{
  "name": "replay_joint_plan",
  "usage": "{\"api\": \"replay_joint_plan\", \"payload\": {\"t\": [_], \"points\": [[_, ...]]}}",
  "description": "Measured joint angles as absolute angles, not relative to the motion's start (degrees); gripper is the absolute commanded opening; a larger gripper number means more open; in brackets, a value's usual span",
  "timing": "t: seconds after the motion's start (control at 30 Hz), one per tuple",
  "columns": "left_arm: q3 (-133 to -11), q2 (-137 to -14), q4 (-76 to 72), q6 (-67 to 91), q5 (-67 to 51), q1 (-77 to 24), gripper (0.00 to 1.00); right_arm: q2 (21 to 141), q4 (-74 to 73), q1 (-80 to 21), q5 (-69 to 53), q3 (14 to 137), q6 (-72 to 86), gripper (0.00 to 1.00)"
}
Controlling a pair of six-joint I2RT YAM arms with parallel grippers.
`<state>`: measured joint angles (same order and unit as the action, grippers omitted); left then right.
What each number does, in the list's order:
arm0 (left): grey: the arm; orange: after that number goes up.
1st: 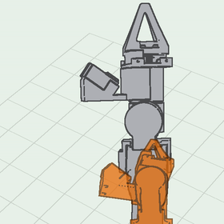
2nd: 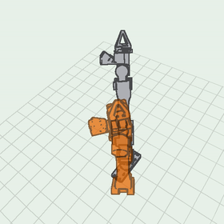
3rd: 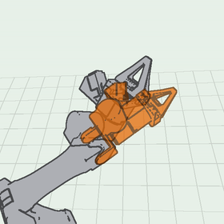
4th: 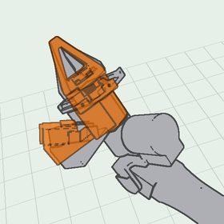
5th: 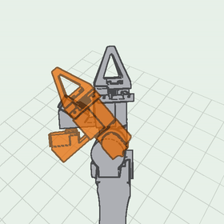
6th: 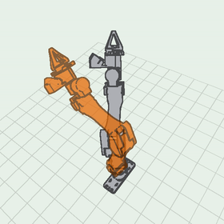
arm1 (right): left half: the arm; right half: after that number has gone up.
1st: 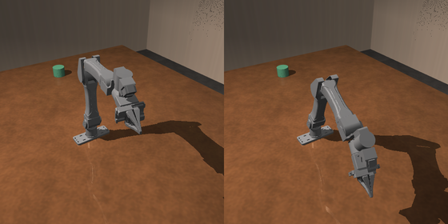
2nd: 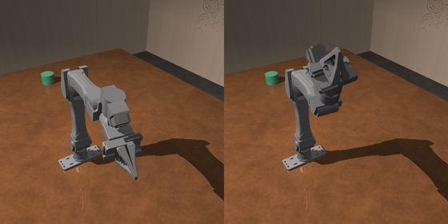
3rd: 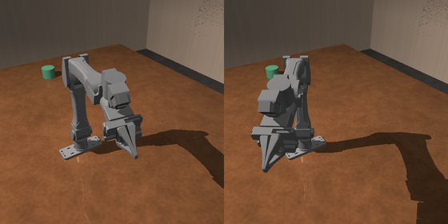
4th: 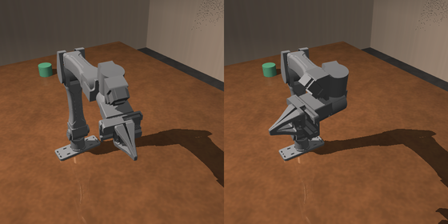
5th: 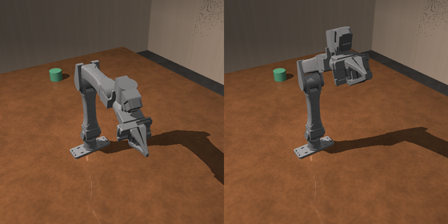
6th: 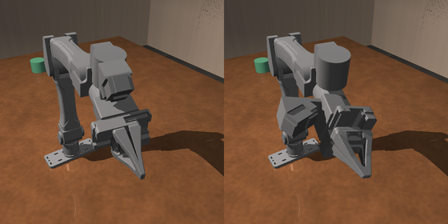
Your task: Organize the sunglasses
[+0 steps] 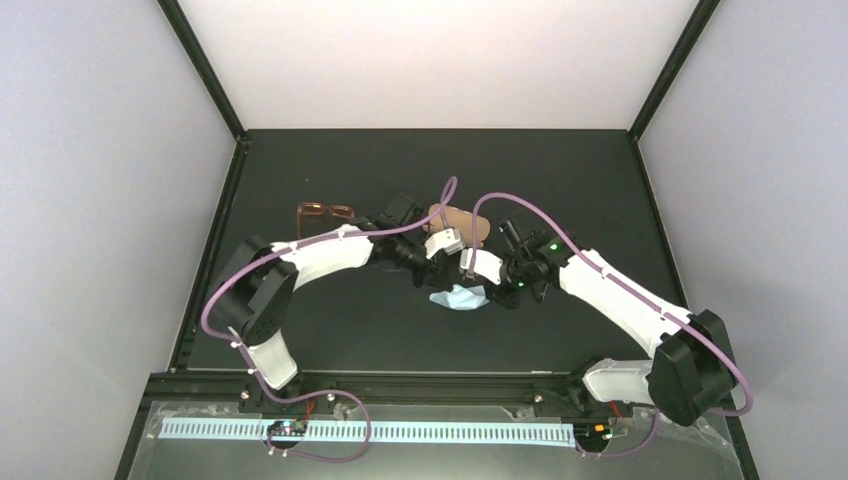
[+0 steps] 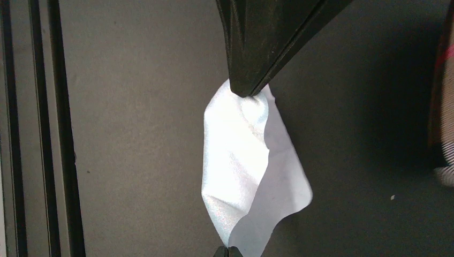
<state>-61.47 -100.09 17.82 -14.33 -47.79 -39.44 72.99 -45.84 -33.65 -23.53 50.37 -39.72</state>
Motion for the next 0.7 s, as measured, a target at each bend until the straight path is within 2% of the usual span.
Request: {"api": "replay_joint_plan", "payload": {"t": [0.23,0.7], "points": [[-61.9,-93.4,19.3,-16.5,-49.5,-36.2,0.01,73.4,-48.9,-33.6,-25.8,57.7,-40.8,0.01],[-63.5,-92.1,28.6,-18.0,-57.1,-35.3,0.01,73.5,-53.8,-33.6,-29.8,63.3,-41.6,0.01]]}}
